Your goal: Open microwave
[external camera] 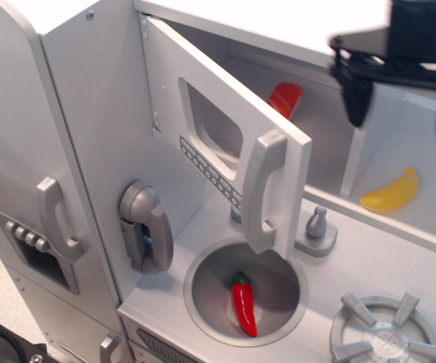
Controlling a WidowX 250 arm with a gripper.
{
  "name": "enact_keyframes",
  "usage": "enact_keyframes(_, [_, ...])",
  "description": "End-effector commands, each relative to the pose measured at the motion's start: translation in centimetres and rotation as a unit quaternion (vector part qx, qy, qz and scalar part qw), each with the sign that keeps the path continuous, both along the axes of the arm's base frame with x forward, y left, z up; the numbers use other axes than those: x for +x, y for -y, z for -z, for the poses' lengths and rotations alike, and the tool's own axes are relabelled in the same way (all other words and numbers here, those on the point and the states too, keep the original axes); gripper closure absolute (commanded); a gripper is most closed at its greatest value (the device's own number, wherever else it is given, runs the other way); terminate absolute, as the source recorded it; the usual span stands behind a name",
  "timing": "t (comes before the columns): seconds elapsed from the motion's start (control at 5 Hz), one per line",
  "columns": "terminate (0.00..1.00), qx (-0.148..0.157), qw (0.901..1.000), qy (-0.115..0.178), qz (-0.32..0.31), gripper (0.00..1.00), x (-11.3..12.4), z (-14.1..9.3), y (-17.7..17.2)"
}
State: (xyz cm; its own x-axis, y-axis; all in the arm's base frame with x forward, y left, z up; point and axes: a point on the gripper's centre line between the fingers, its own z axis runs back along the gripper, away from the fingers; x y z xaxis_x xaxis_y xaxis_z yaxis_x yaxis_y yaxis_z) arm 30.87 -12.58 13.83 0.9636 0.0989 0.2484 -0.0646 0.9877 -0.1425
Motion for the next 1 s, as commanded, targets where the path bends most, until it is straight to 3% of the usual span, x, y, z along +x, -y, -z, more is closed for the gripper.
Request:
enact_keyframes(0.0, [0.00, 0.029, 0.9983, -0.044, 0.026, 0.00, -2.7, 0.7, -4.8])
enact_keyframes(0.4, [0.00, 0.025, 0.9935, -0.089, 0.066, 0.00, -7.8, 1.2, -9.6])
enact_keyframes(0.8, [0.00, 0.024, 0.9931, -0.075, 0.087, 0.00, -10.6, -0.2, -16.1])
